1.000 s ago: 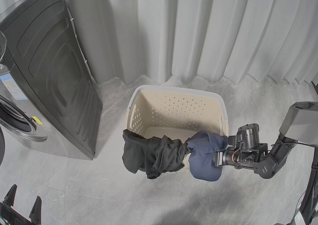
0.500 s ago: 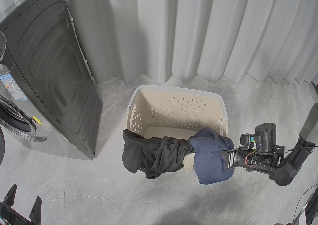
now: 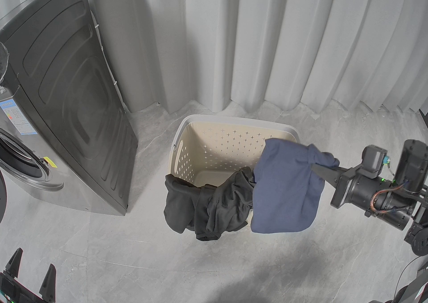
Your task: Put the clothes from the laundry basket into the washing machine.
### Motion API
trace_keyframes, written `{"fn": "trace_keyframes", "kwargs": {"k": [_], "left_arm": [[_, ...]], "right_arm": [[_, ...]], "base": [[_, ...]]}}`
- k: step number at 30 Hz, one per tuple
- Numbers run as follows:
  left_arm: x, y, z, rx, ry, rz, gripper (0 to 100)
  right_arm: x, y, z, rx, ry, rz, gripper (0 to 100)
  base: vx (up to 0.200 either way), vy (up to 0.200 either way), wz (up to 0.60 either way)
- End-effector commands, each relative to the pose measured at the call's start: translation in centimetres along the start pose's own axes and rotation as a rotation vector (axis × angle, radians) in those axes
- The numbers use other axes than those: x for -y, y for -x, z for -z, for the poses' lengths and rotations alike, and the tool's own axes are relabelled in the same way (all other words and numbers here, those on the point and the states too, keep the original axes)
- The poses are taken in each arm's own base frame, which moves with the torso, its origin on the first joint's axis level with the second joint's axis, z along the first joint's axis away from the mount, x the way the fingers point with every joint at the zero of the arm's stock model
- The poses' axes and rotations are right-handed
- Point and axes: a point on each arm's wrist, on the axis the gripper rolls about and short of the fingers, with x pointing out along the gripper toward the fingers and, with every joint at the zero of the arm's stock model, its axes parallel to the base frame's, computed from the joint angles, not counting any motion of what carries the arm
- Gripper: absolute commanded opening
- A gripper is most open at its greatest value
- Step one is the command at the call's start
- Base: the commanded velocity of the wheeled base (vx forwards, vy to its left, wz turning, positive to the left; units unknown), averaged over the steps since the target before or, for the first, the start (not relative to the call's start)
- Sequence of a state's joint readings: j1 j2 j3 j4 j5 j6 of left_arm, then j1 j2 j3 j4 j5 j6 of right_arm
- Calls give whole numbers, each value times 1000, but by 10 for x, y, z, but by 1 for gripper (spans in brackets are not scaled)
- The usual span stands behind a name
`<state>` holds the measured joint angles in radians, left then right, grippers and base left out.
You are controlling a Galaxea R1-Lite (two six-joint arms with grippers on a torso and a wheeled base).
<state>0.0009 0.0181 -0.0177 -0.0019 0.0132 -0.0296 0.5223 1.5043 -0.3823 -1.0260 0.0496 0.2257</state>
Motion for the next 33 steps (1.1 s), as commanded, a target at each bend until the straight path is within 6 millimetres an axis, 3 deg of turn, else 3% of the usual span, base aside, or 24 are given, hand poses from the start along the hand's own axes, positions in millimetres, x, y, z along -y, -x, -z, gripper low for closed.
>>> {"fn": "trace_keyframes", "kwargs": {"k": [1, 10, 21, 30, 33], "left_arm": [[0, 0, 5, -1, 1, 0, 100], [0, 0, 5, -2, 7, 3, 100], [0, 0, 5, -2, 10, 3, 100], [0, 0, 5, -2, 12, 3, 100], [0, 0, 5, -2, 13, 3, 100]], "right_arm": [[-26, 34, -44, 195, 48, -110, 0], [-31, 58, -56, 261, 135, -164, 0], [-32, 59, -61, 288, 139, -180, 0], [-30, 57, -52, 246, 144, -182, 0], [-30, 56, -51, 239, 141, -183, 0]], "base": [[0, 0, 0], [-22, 0, 0], [-200, 0, 0], [0, 0, 0], [0, 200, 0]]}}
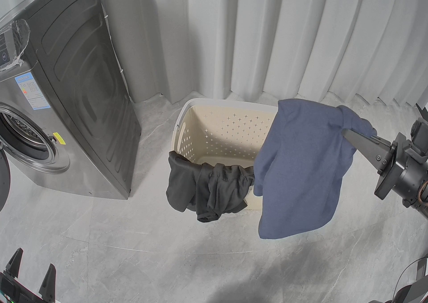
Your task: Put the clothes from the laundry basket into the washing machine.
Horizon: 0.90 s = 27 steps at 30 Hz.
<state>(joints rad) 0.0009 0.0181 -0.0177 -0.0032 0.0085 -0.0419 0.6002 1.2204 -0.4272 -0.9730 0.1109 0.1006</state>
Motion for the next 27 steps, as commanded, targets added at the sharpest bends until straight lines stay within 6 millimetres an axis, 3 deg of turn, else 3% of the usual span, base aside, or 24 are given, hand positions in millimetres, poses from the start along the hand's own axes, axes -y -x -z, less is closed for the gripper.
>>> {"fn": "trace_keyframes", "kwargs": {"k": [1, 27], "left_arm": [[0, 0, 5, -3, 1, -1, 100], [0, 0, 5, -3, 7, -3, 100]], "right_arm": [[0, -1, 2, -10, -2, -3, 0], [0, -4, 4, -20, -8, -2, 0]], "base": [[0, 200, 0], [0, 200, 0]]}}
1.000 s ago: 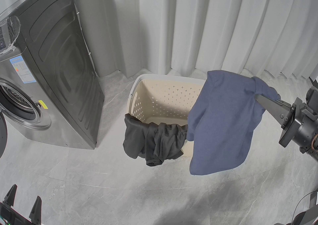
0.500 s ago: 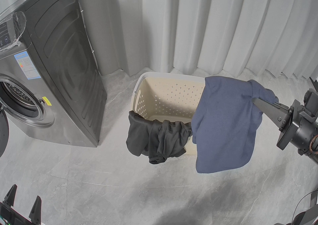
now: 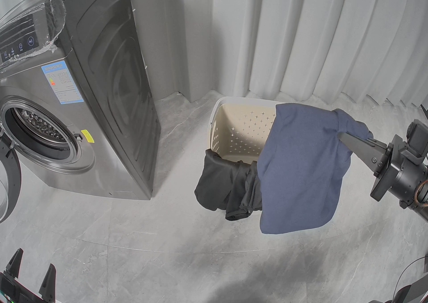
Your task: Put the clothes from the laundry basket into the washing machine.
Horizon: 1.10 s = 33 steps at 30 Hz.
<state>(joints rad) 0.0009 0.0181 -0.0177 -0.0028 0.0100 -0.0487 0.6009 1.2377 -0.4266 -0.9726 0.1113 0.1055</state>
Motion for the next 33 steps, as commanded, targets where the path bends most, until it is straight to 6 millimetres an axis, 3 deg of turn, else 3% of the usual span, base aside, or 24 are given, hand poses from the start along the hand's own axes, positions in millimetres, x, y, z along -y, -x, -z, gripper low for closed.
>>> {"fn": "trace_keyframes", "kwargs": {"k": [1, 21, 30, 33], "left_arm": [[0, 0, 5, -2, 0, -2, 100], [0, 0, 5, -2, 0, -2, 100], [0, 0, 5, -2, 0, -2, 100], [0, 0, 5, -2, 0, -2, 100]], "right_arm": [[-1, 0, 0, -1, -1, -4, 0], [-1, -1, 0, 2, -1, -7, 0], [-1, -1, 0, 2, -1, -7, 0], [-1, -1, 0, 2, -1, -7, 0]], "base": [[0, 200, 0], [0, 200, 0], [0, 0, 0], [-200, 0, 0]]}}
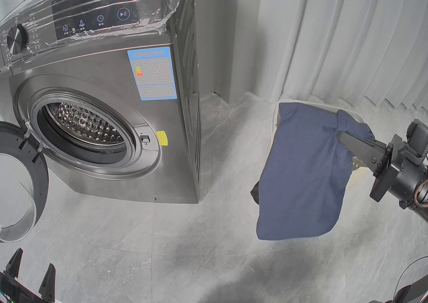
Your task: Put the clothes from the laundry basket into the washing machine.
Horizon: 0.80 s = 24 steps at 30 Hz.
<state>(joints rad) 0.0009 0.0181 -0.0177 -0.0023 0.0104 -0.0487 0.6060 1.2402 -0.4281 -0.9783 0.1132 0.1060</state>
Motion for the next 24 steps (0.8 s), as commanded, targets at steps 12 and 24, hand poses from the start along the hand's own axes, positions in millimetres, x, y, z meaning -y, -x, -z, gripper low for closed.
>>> {"fn": "trace_keyframes", "kwargs": {"k": [12, 24], "left_arm": [[0, 0, 5, -2, 0, -1, 100], [0, 0, 5, -3, 2, -1, 100]], "right_arm": [[0, 0, 0, -2, -2, 0, 0], [0, 1, 2, -8, -2, 1, 0]], "base": [[-200, 0, 0], [0, 0, 0]]}}
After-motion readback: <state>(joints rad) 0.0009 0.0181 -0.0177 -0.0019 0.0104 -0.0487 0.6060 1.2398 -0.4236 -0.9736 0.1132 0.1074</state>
